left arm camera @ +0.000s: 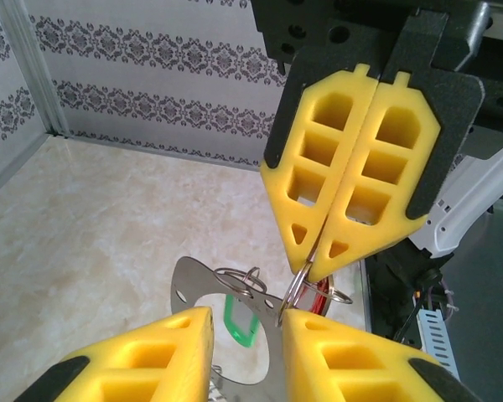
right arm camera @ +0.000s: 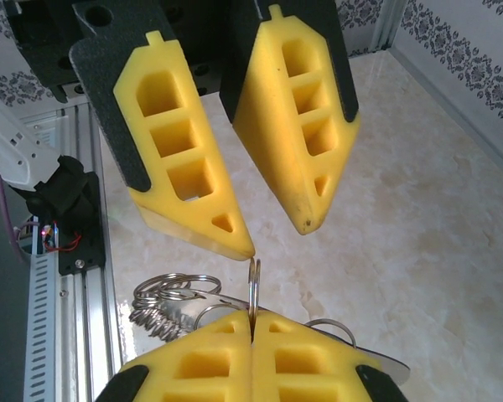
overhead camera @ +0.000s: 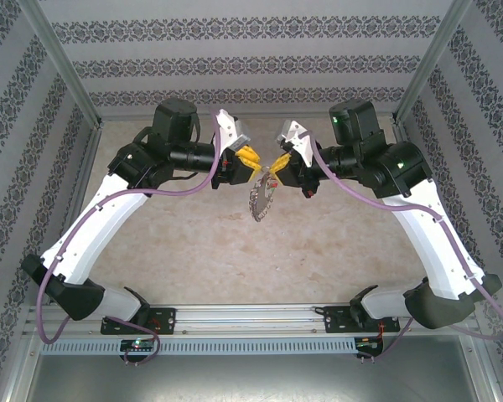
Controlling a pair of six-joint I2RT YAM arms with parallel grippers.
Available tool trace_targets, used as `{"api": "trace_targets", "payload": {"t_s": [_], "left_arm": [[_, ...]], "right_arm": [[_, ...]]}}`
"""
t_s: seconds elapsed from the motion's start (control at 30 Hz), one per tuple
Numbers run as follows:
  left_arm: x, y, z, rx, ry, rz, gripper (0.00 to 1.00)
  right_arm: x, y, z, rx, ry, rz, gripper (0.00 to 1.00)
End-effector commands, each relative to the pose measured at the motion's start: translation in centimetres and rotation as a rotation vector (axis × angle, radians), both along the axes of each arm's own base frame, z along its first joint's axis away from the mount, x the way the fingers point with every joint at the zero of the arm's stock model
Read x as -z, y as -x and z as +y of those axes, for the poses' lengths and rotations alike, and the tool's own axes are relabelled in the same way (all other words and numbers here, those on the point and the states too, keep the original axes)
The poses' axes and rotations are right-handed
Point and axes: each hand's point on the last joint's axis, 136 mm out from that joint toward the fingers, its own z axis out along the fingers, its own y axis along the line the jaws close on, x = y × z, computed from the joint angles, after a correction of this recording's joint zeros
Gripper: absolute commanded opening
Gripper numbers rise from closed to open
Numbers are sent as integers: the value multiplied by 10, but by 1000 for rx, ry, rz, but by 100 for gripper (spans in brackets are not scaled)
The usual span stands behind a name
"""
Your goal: Put the keys on the keyring
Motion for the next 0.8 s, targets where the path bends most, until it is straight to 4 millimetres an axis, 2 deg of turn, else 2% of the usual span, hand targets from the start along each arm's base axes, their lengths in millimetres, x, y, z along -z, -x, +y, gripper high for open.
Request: {"api": "trace_targets", "payload": {"t_s": [0.0, 0.67, 0.77], "left_arm": [[-3, 10, -4, 45, -14, -17, 28], [2, 12, -8, 75, -20, 2, 30], [3, 12, -12, 87, -27, 3, 26]], "right_arm": [[-19, 7, 3, -35, -35, -71, 0], [-10, 3, 8, -44, 2, -63, 0], [-11, 3, 8, -47, -1, -69, 0]]}}
